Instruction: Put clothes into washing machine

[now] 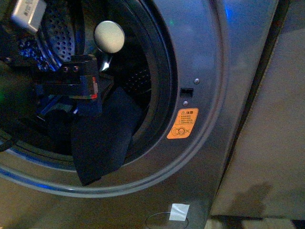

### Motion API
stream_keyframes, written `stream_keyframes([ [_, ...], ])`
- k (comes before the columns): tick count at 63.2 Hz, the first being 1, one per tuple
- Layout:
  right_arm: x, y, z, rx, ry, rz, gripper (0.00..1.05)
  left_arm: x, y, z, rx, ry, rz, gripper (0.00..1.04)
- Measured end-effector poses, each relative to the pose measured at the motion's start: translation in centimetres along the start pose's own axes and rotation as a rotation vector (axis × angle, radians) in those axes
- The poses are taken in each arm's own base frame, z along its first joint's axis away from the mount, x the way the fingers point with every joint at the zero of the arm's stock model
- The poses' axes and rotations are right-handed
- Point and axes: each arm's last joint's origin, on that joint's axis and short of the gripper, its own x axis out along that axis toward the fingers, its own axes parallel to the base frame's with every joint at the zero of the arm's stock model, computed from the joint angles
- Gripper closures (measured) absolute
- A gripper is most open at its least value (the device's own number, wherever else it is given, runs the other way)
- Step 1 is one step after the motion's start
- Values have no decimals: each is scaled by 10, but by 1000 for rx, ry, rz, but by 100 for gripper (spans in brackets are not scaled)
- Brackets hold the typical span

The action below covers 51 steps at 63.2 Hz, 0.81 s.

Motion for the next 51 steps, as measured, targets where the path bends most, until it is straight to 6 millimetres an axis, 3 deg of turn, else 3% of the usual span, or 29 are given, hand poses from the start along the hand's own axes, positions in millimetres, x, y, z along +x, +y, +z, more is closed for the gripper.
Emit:
stream_keyframes([
  [4, 0, 0, 0, 0, 0, 0, 102, -20, -4, 0, 12, -23, 5, 7],
  [11, 0, 0, 0, 0, 0, -1, 102, -57, 0, -4, 66, -196, 340, 35],
  [34, 0, 0, 0, 0, 0, 0, 102, -110, 12, -24, 79, -191, 372, 102],
  [51, 0, 0, 0, 0, 0, 0, 102, -133, 16, -40, 82, -185, 354, 101],
])
